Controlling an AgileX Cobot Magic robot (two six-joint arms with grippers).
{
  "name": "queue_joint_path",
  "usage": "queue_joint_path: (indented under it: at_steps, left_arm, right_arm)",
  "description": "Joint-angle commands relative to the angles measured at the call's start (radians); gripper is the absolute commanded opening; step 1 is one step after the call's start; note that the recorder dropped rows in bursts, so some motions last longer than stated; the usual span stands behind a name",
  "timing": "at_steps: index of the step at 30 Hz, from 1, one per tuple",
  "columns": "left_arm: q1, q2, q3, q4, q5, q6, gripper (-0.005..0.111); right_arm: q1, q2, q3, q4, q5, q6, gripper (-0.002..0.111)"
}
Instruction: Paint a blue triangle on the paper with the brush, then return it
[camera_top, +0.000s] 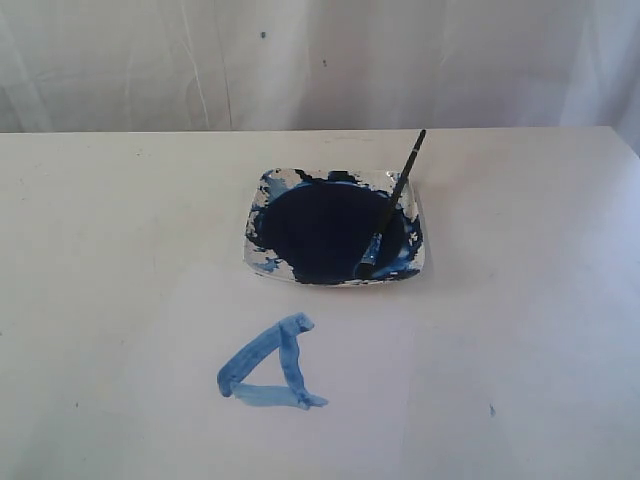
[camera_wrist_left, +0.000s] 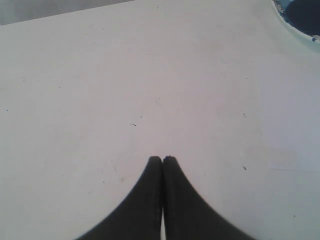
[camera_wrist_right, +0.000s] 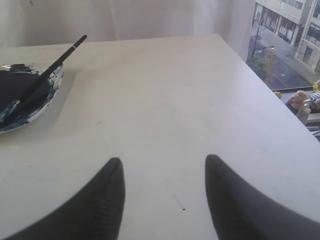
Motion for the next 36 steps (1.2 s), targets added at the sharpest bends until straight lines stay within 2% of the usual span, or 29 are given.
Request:
queue_joint_path:
  at_steps: [1, 15, 36]
  left_arm:
    - [0.003, -0.005, 0.004, -0.012, 0.003, 0.003, 0.000]
    - [0.003, -0.005, 0.004, -0.012, 0.003, 0.003, 0.000]
    - [0.003, -0.005, 0.004, -0.012, 0.003, 0.003, 0.000]
  right_arm:
    - [-0.007, -0.005, 0.002, -0.008, 0.000, 0.001, 0.047]
    - [0.034, -0.005, 0.002, -0.008, 0.000, 0.001, 0.047]
    - [0.034, -0.005, 0.002, -0.008, 0.000, 0.001, 0.047]
